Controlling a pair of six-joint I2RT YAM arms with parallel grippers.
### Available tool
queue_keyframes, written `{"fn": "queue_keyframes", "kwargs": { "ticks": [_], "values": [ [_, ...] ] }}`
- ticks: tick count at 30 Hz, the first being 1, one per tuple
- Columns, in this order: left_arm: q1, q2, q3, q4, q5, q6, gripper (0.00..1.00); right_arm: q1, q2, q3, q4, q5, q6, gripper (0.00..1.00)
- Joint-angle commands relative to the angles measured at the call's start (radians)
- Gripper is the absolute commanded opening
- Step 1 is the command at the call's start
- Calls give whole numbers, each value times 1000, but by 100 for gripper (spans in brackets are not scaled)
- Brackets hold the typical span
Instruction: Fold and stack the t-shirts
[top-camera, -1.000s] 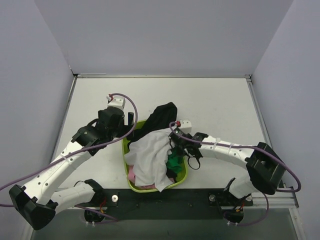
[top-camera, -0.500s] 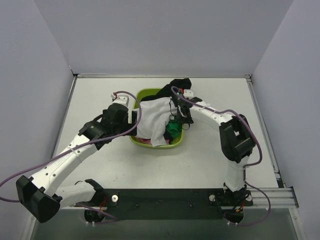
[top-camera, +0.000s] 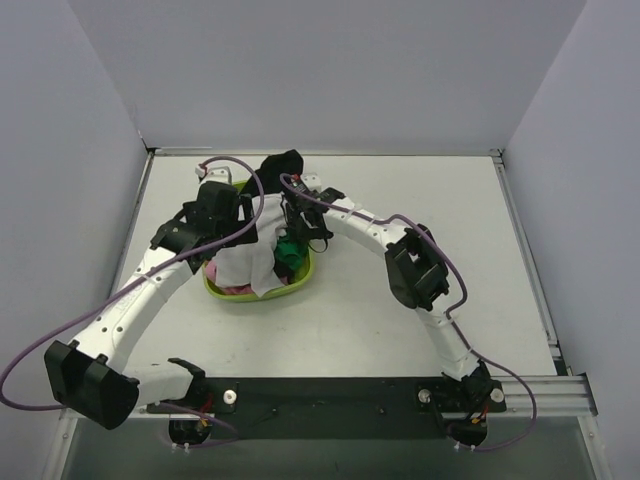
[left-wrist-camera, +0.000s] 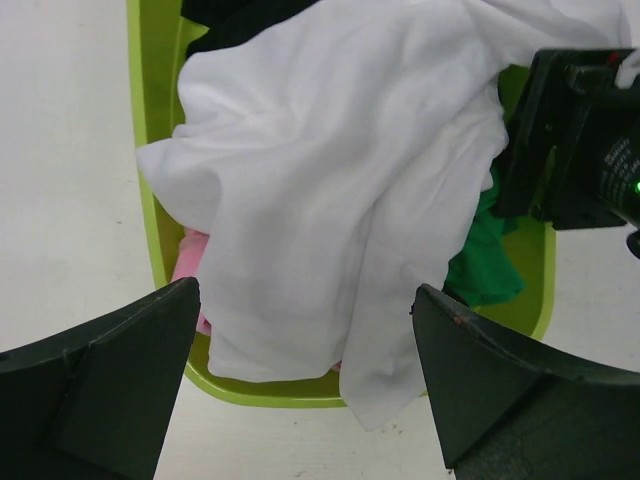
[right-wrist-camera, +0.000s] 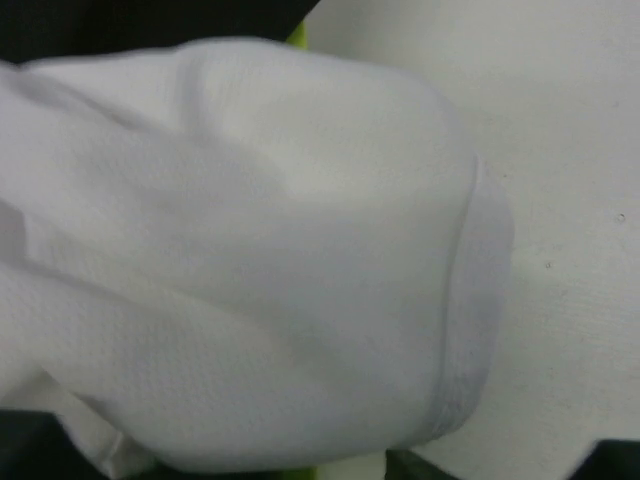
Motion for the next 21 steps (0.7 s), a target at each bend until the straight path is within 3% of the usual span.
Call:
{"fn": "queue_keyframes", "kwargs": {
  "ticks": [1, 2, 7, 17, 18, 19, 21],
  "values": [
    [38, 21, 73, 26, -72, 21, 98, 4, -16, -3, -93, 40, -26, 94],
    [41, 27, 76, 27, -84, 27, 98, 4, -32, -24, -83, 44, -31, 100],
    [75, 109, 117, 24, -129, 58, 97, 10, -162, -107, -56, 83, -51, 100],
    [110, 276, 102, 116, -71, 68, 94, 21, -472, -388, 16, 118, -75, 100],
    [112, 288, 100, 127, -68, 65, 89, 22, -510, -402, 16, 126, -75, 100],
    [112, 294, 97, 133, -60, 64, 74, 24, -527, -415, 16, 129, -77, 100],
    [114, 310, 94, 145, -52, 65, 54, 25, -576, -458, 20, 135, -77, 100]
  ]
}}
